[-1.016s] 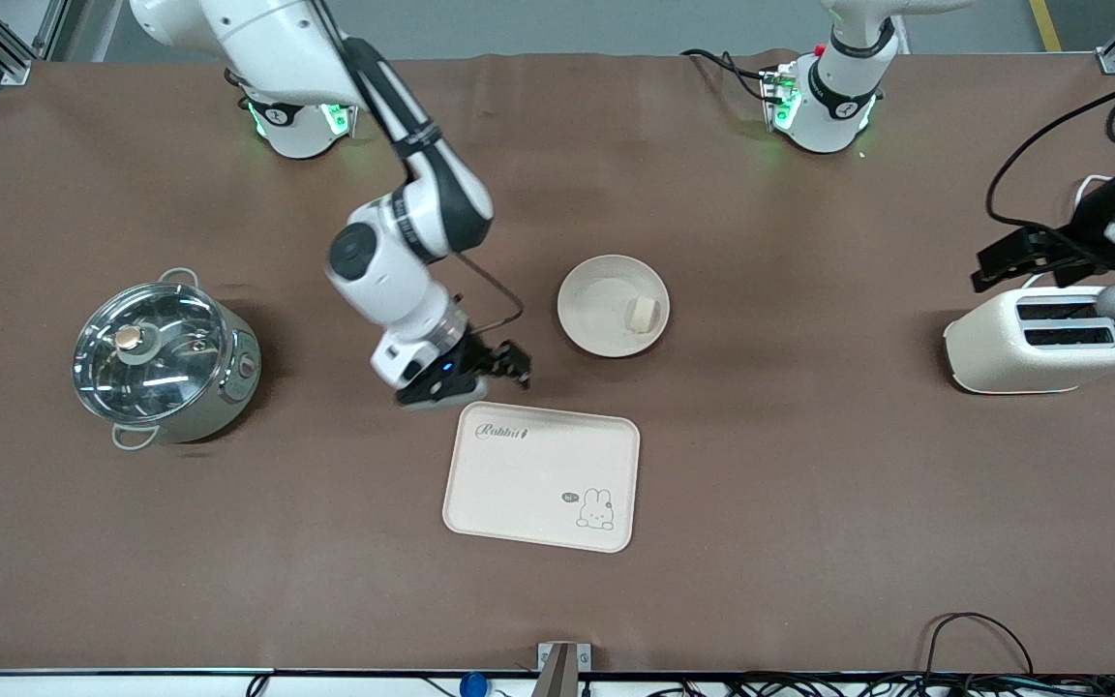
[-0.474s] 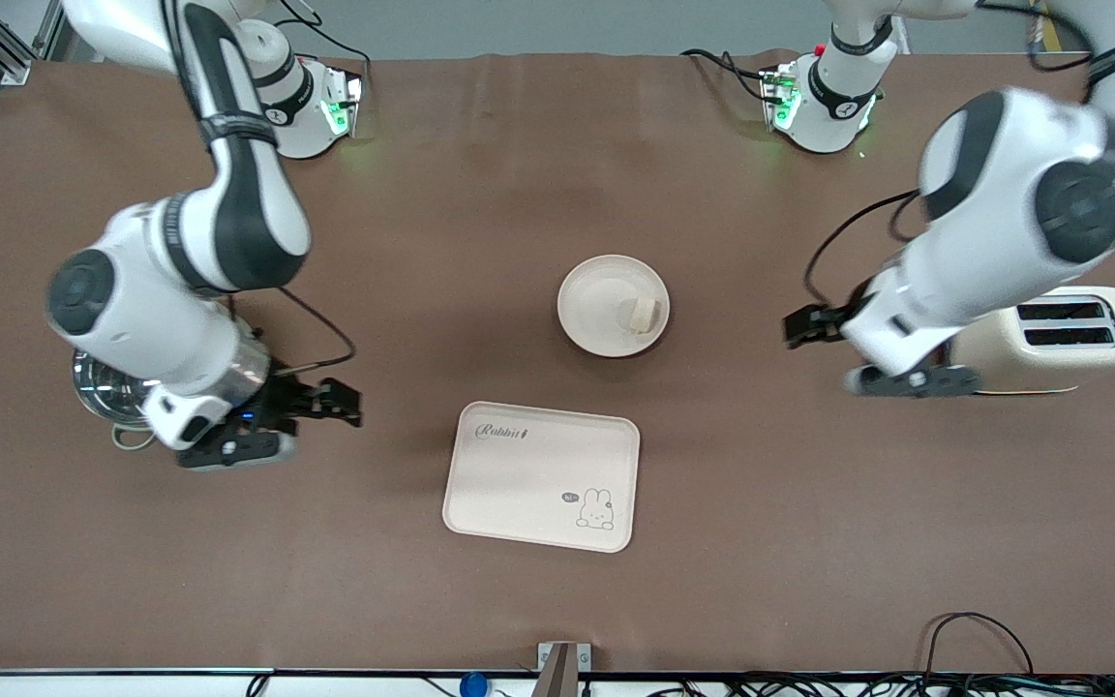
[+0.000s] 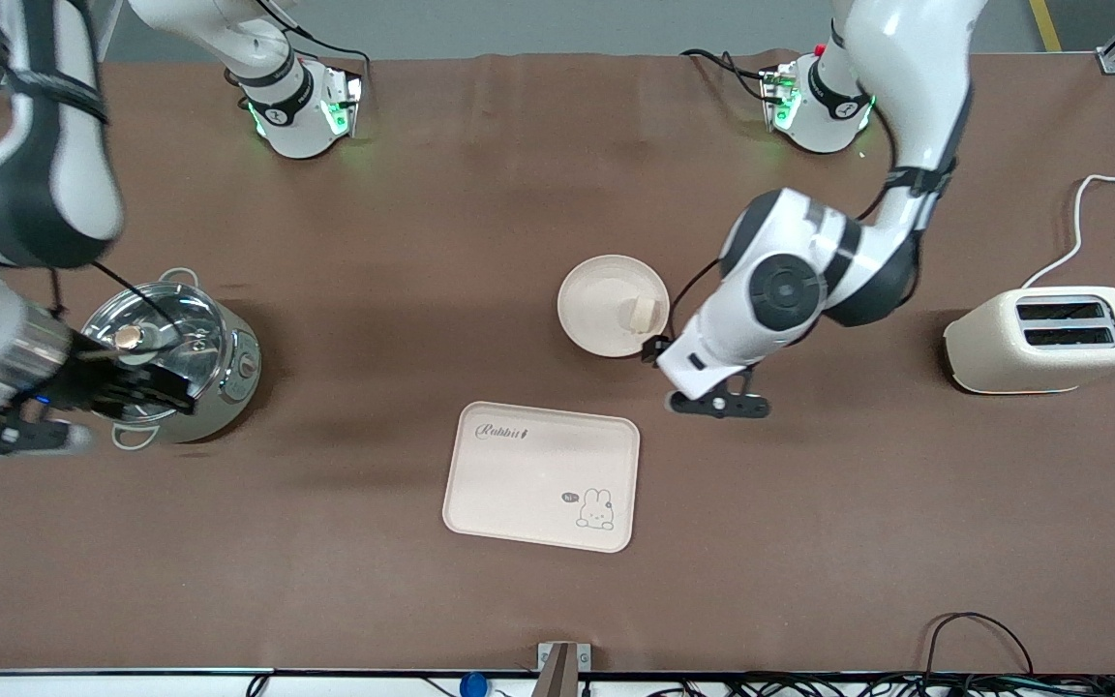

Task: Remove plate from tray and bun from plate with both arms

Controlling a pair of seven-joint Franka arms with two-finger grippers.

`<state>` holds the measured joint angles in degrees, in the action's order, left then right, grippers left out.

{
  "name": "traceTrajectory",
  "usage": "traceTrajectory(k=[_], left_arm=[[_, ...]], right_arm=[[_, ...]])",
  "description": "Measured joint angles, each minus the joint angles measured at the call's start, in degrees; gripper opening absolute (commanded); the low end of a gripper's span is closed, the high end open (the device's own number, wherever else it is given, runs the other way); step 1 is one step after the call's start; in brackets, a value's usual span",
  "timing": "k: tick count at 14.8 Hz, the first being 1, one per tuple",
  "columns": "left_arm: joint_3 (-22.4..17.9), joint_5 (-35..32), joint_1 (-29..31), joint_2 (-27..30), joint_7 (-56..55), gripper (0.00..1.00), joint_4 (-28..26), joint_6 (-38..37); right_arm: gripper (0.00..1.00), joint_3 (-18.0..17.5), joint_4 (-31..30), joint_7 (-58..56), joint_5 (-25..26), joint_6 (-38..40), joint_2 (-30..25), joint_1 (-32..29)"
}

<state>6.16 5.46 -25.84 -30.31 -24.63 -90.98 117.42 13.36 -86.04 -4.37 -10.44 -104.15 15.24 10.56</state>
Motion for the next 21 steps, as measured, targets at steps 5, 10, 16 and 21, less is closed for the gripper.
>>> traceTrajectory(k=[5, 10, 16, 21], left_arm=[[0.0, -3.3, -4.1, -5.9, -7.8, 1.0, -0.2, 7.4], [0.1, -3.5, -8.5, -7.2, -15.7, 1.0, -5.2, 12.1], [0.0, -3.5, -8.7, 0.6, -16.4, 1.0, -18.9, 19.1], [0.1, -3.5, -10.8, 1.6, -19.2, 1.0, -22.5, 23.6]], right_arm=[[1.0, -2.5, -6.1, -0.6, 3.1, 5.7, -13.3, -4.0], [1.0, -5.2, -14.0, -0.1, 7.4, 7.3, -22.4, -4.5], [1.0, -14.1, -12.1, -0.1, 7.6, 7.0, -22.5, -11.1], [1.0, -14.2, -10.0, 0.0, 7.8, 7.2, -22.0, -11.6]])
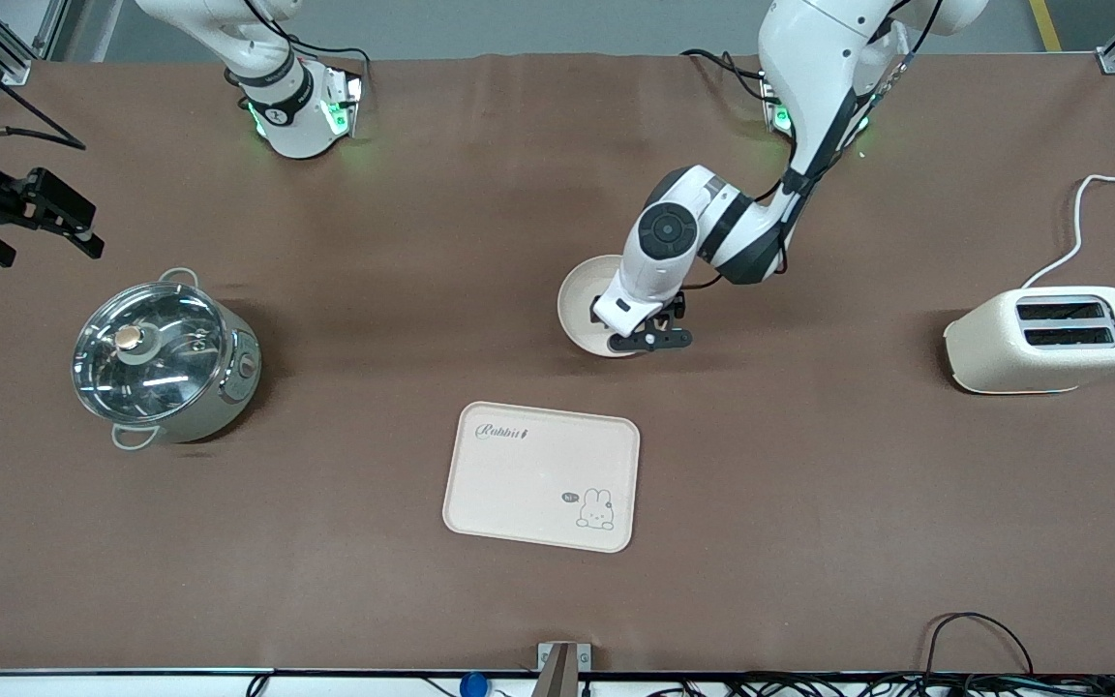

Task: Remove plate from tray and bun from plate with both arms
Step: 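Grasp the bun on the plate with the left gripper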

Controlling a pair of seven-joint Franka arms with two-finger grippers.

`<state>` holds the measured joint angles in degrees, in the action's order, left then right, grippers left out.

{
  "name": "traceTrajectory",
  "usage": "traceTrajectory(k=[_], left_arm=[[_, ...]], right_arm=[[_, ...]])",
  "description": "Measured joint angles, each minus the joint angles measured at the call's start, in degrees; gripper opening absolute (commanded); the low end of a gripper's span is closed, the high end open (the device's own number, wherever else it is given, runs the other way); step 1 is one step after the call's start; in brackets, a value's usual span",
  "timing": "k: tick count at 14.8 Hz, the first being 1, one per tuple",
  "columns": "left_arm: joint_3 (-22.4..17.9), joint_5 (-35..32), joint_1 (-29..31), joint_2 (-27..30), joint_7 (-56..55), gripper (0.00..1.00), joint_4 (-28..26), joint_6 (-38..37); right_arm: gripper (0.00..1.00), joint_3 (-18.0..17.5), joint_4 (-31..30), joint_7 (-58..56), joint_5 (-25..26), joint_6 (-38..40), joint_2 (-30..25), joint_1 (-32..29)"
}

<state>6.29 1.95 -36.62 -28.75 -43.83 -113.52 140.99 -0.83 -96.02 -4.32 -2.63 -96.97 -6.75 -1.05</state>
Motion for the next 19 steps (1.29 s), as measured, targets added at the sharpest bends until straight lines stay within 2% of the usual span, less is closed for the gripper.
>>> traceTrajectory(k=[8, 9, 12, 14, 16, 18, 19], left_arm=[[-0.1, -0.5, -1.0, -0.2, -1.0, 1.0, -4.2, 7.0], [-0.2, -0.9, -1.0, -0.2, -1.0, 0.97, -4.9, 7.9], [-0.2, -1.2, -1.0, -0.2, -1.0, 0.52, -5.6, 8.6], [-0.2, -1.4, -1.0, -0.2, -1.0, 0.3, -5.6, 8.7], [-0.2, -1.4, -1.0, -0.2, -1.0, 0.22, -5.7, 8.7], [-0.2, -1.4, -1.0, -0.2, -1.0, 0.09, -5.8, 8.7], [-0.2, -1.4, -1.1, -0.2, -1.0, 0.08, -5.8, 8.7]], right_arm=[[1.0, -0.1, 0.2, 2.7, 0.1, 1.1, 0.3, -1.4], [1.0, -0.2, 0.2, 2.7, 0.1, 1.2, 0.3, -1.4], [1.0, -0.6, 0.6, 2.7, 0.1, 1.7, 0.4, -1.4], [1.0, -0.7, 1.2, 2.7, 0.1, 1.9, 0.4, -1.4], [1.0, -0.8, 1.4, 2.7, 0.1, 2.0, 0.4, -1.4], [1.0, -1.0, 1.5, 2.7, 0.1, 2.0, 0.4, -1.4], [1.0, -1.1, 1.5, 2.7, 0.1, 2.0, 0.4, -1.2]])
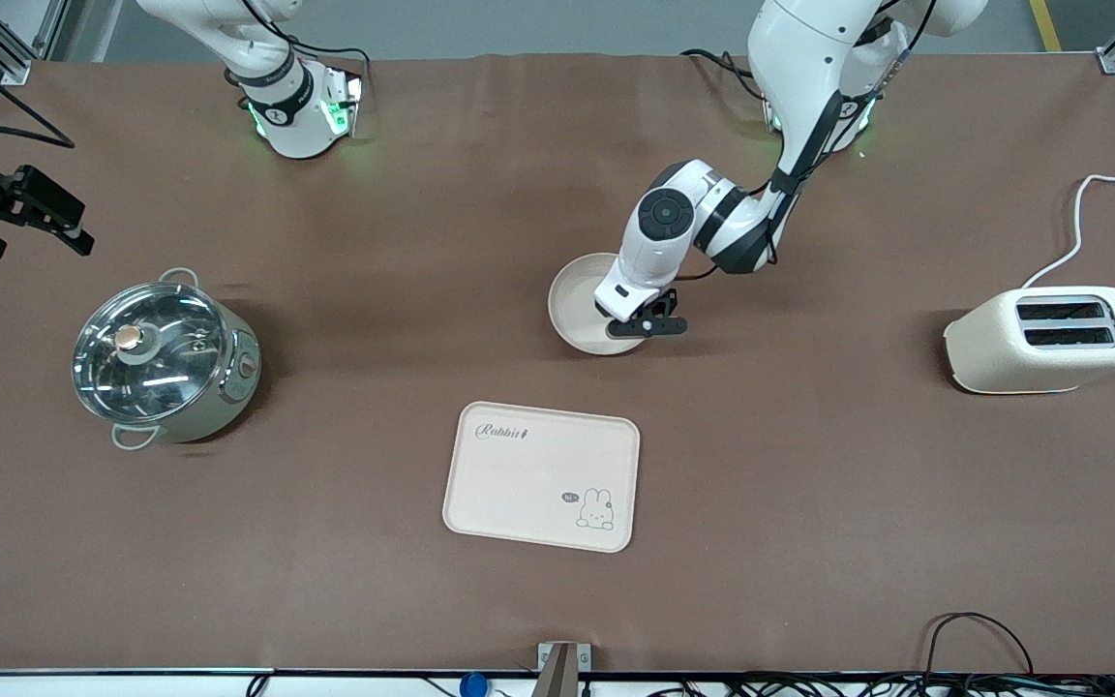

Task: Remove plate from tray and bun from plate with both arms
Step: 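Grasp the bun on the plate with the left gripper, then carry the bun with the left gripper toward the toaster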

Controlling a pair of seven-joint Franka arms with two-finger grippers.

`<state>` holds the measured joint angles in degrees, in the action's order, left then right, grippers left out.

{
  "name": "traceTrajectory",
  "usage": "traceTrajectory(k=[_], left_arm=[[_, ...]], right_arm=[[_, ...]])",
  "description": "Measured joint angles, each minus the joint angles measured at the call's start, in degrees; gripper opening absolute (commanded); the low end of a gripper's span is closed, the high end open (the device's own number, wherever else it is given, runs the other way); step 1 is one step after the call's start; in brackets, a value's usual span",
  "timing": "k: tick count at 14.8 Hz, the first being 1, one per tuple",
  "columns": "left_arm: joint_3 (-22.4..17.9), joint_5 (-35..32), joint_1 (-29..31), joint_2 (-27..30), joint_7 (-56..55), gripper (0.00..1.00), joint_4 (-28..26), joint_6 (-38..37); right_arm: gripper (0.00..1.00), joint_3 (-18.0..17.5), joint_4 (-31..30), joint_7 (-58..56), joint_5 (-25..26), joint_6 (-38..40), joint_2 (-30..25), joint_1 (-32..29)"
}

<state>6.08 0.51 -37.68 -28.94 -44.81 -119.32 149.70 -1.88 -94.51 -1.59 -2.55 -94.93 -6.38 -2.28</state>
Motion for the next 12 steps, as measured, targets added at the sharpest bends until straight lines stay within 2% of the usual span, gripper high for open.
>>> traceTrajectory(k=[7, 9, 12], left_arm=[[0.1, 0.0, 0.2, 0.2, 0.0, 0.08, 0.4, -0.6], [-0.1, 0.0, 1.0, 0.9, 0.1, 0.08, 1.9, -4.4], [-0.5, 0.0, 3.4, 2.6, 1.3, 0.08, 7.2, -14.5]], right_arm=[[1.0, -0.2, 0.0, 0.0, 0.0, 1.1, 0.1, 0.2], [1.0, -0.2, 0.0, 0.1, 0.0, 1.3, 0.2, 0.2], [1.0, -0.1, 0.0, 0.1, 0.0, 1.3, 0.3, 0.2]])
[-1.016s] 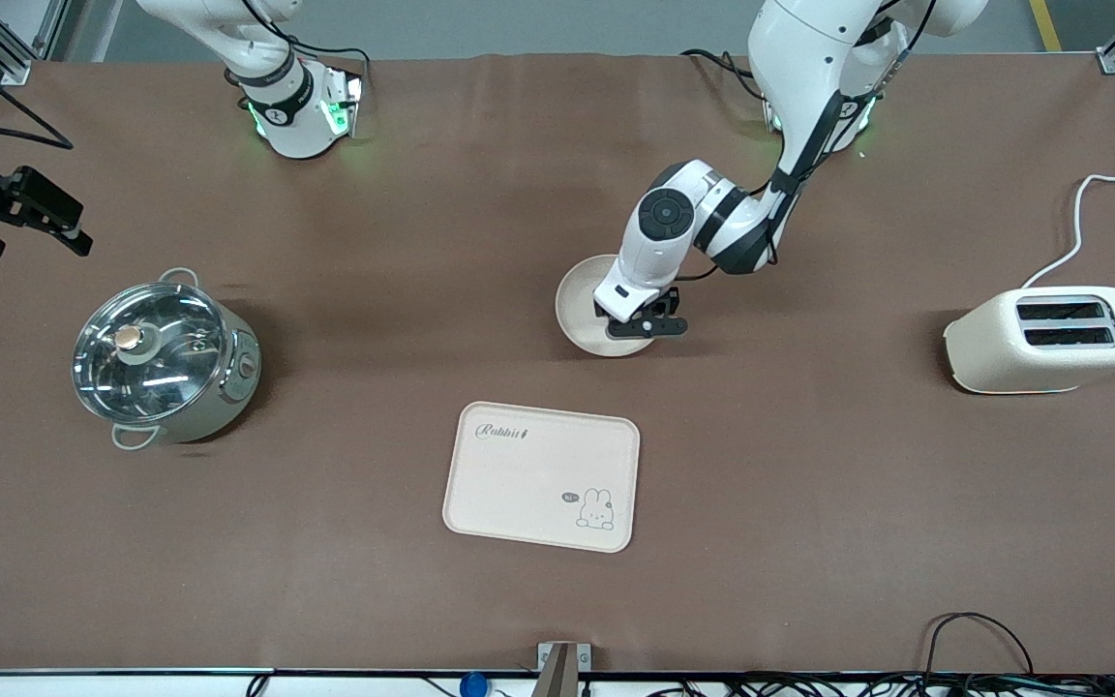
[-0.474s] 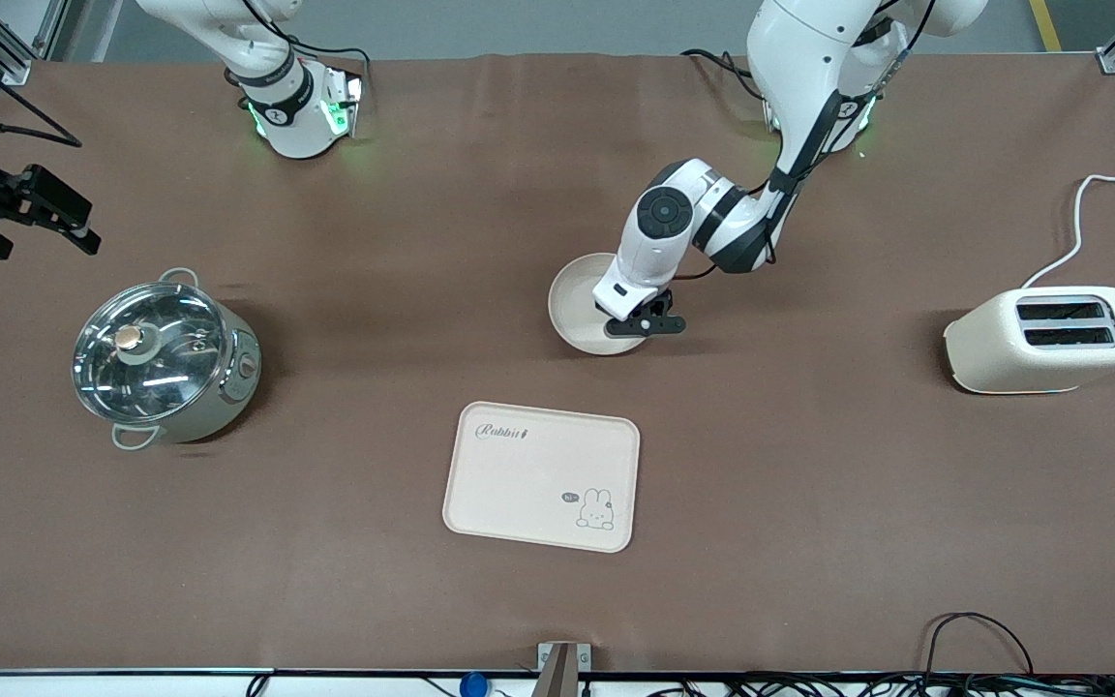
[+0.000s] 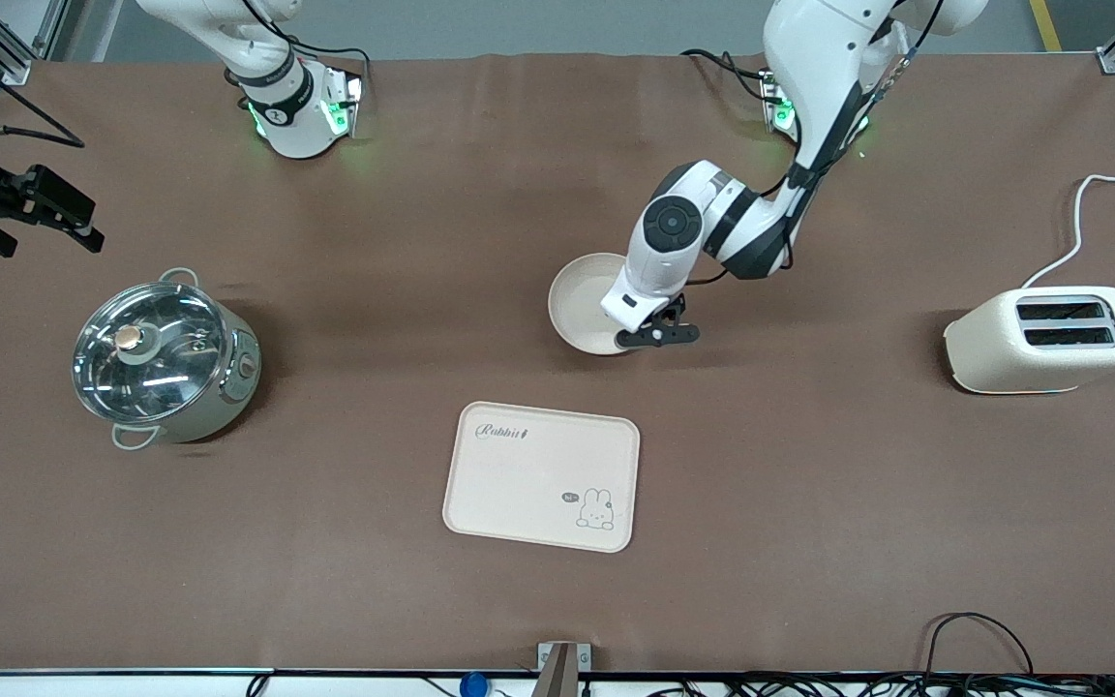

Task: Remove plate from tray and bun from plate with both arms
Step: 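Carry the bun with the left gripper toward the toaster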

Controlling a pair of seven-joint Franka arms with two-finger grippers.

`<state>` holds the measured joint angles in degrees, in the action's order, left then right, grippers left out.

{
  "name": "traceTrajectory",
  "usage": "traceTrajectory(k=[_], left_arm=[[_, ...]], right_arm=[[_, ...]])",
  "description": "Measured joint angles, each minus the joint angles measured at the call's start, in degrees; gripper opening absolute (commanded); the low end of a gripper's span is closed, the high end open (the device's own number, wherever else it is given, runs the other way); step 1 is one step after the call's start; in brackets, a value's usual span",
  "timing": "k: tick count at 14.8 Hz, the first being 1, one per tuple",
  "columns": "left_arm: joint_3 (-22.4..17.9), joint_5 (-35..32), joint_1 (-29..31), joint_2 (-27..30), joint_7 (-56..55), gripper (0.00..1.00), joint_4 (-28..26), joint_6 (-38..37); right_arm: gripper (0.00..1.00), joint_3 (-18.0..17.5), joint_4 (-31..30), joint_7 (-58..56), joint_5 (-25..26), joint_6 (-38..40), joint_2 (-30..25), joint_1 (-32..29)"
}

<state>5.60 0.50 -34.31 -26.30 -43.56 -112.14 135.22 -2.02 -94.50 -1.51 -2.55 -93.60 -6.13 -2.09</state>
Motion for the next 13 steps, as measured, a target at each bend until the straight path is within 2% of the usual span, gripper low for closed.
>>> traceTrajectory(k=[3, 6, 9, 10, 11, 12, 13], left_arm=[[-0.3, -0.2, 6.3, 0.2, 8.0, 0.08, 4.3, -5.2], [-0.5, -0.2, 13.0, -1.6, 20.9, 0.08, 4.4, -3.0], [-0.5, -0.2, 16.7, -5.4, 28.6, 0.08, 5.5, 0.0], [-0.5, -0.2, 17.5, -6.7, 30.1, 0.14, 6.2, 0.4], [-0.5, -0.2, 17.9, -7.7, 30.7, 0.46, 6.8, 0.8], [-0.5, -0.2, 18.2, -8.4, 30.9, 0.67, 7.3, 1.0], [-0.5, -0.2, 18.2, -8.8, 30.9, 0.8, 7.6, 1.0]], right_arm=[[1.0, 0.0, 0.0, 0.0, 0.0, 0.0, 0.0, 0.0], [1.0, 0.0, 0.0, 0.0, 0.0, 0.0, 0.0, 0.0], [1.0, 0.0, 0.0, 0.1, 0.0, 0.1, 0.0, 0.0], [1.0, 0.0, 0.0, 0.1, 0.0, 0.1, 0.1, 0.0], [1.0, 0.0, 0.0, 0.1, 0.0, 0.1, 0.1, 0.0], [1.0, 0.0, 0.0, 0.1, 0.0, 0.1, 0.1, 0.0], [1.0, 0.0, 0.0, 0.1, 0.0, 0.1, 0.1, 0.0]])
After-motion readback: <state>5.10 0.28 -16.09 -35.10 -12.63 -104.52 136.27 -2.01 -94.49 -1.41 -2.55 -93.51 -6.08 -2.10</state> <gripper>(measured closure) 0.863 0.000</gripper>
